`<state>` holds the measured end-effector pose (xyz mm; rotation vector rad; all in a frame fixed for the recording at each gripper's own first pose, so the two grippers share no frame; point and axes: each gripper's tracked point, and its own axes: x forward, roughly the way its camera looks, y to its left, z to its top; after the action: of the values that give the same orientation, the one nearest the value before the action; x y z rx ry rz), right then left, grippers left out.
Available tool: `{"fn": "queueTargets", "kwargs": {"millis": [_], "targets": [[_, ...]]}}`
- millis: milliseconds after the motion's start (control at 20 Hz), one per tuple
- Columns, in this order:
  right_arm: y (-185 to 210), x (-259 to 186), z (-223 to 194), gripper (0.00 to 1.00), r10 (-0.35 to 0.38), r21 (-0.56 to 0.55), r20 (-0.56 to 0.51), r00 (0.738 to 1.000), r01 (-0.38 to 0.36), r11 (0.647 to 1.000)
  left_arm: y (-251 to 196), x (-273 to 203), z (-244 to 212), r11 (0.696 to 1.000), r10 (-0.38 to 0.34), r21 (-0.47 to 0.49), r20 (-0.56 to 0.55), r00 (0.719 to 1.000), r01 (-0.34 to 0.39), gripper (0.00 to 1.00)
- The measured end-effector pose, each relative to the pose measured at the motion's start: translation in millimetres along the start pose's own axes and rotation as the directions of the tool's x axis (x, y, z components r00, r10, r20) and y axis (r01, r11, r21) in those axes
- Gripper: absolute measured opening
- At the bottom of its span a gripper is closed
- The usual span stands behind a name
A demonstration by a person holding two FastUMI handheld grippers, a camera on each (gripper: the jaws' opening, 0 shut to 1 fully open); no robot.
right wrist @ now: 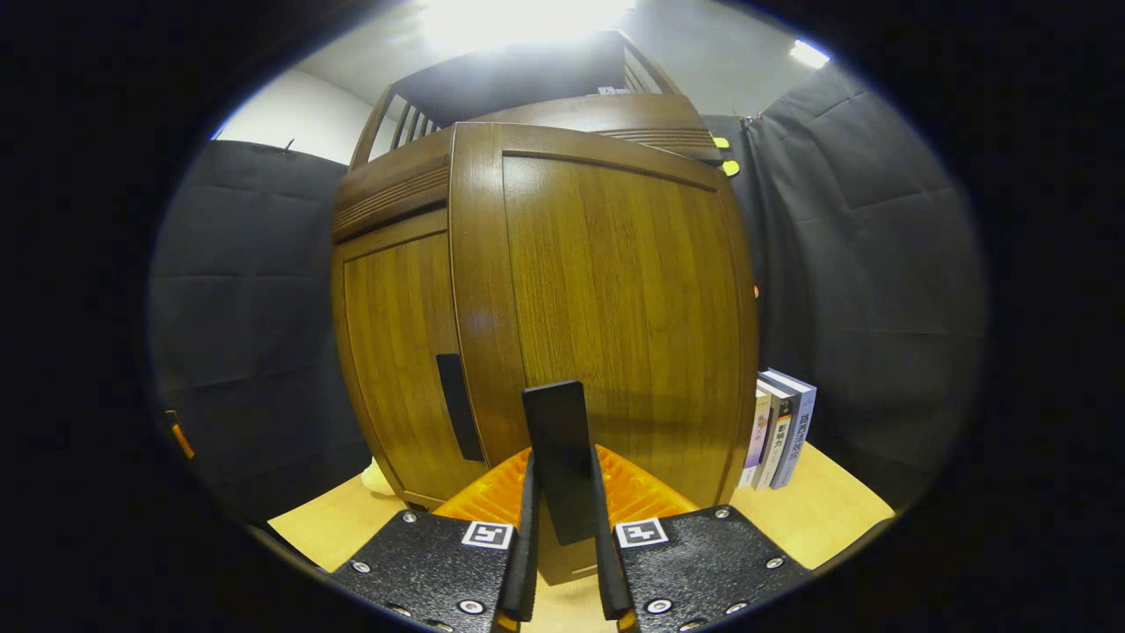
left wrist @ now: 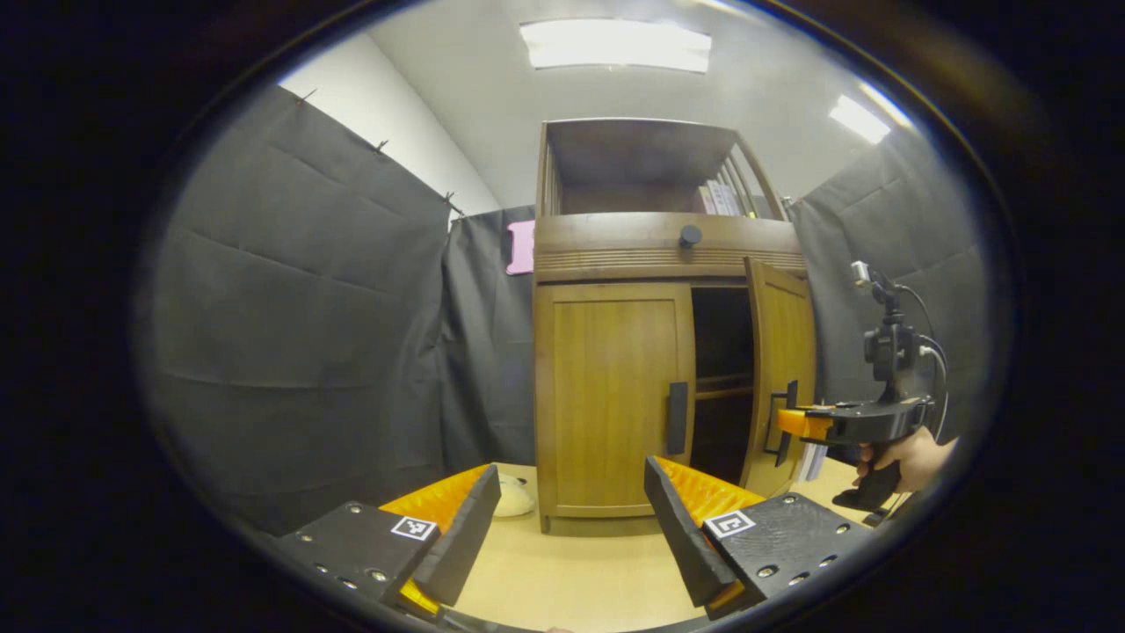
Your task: Open the right door of the double-door shoe cabinet with the right hand, and open the left door with the left hand.
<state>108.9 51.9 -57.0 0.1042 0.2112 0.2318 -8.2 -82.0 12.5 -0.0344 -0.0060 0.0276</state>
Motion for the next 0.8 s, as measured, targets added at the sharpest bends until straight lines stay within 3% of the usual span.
{"fn": "queueTargets", "kwargs": {"millis": [550, 600, 650, 700, 800], "targets": [[-43.6, -59.4, 1.7, 0.19, -0.057, 0.020, 0.009, 0.998, 0.056, 0.998, -63.8, 11.4, 7.0, 0.989, -0.144, -0.015, 0.018, 0.989, 0.144, 1.00], [-49.1, -63.0, 2.4, 0.18, -0.067, 0.025, 0.010, 0.998, 0.066, 0.997, -69.0, 11.9, 8.0, 0.988, -0.153, -0.017, 0.018, 0.988, 0.154, 0.94], [-53.7, -66.6, 2.8, 0.18, -0.079, 0.027, 0.012, 0.997, 0.079, 0.997, -73.6, 11.7, 6.7, 0.986, -0.164, -0.017, 0.016, 0.986, 0.164, 1.00], [-58.6, -69.5, 2.8, 0.18, -0.094, 0.027, 0.015, 0.996, 0.093, 0.995, -77.0, 12.3, 6.3, 0.985, -0.174, -0.017, 0.013, 0.985, 0.175, 0.94], [-70.8, -76.6, 4.9, 0.18, -0.130, 0.019, 0.020, 0.991, 0.130, 0.991, -85.1, 7.0, 4.2, 0.982, -0.189, -0.017, 0.006, 0.982, 0.189, 0.94]]}}
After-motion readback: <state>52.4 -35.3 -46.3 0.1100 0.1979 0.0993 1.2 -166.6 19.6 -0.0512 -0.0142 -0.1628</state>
